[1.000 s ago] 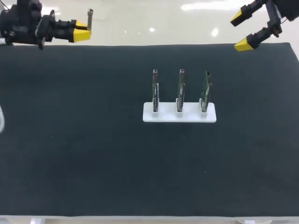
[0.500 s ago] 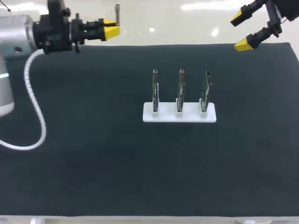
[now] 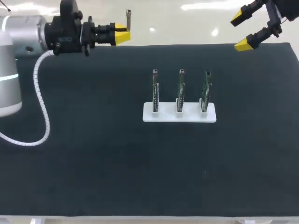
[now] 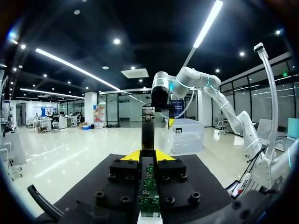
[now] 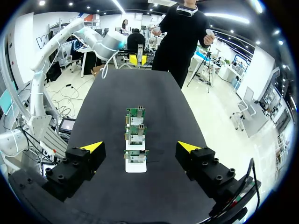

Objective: Pick up the optical module with the left hand, and insert it into the network port with the right hand.

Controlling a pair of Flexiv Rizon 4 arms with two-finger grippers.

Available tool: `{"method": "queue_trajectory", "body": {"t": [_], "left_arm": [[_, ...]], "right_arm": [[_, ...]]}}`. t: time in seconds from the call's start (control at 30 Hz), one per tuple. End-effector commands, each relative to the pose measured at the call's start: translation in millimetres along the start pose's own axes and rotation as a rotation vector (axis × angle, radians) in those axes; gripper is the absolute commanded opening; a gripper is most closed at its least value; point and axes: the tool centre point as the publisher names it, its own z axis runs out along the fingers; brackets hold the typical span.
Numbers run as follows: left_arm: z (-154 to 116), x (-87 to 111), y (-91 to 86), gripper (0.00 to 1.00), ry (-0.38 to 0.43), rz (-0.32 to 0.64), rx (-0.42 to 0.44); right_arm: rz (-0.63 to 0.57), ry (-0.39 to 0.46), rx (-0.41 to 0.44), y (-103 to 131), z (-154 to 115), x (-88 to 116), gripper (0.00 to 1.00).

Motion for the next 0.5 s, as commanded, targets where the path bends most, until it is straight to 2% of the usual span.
{"method": "queue_trajectory", "body": {"t": [0.03,0.5], "left_arm": [[2.6,3.5,6.0,0.00,0.005,-0.003,0.028],[3.6,4.1,5.7,0.00,0.014,-0.007,0.027]], "right_arm": [[-0.001,-0.002,0.001,0.2,0.4,0.2,1.00],[-0.001,-0.002,0.001,0.2,0.4,0.2,1.00]]}}
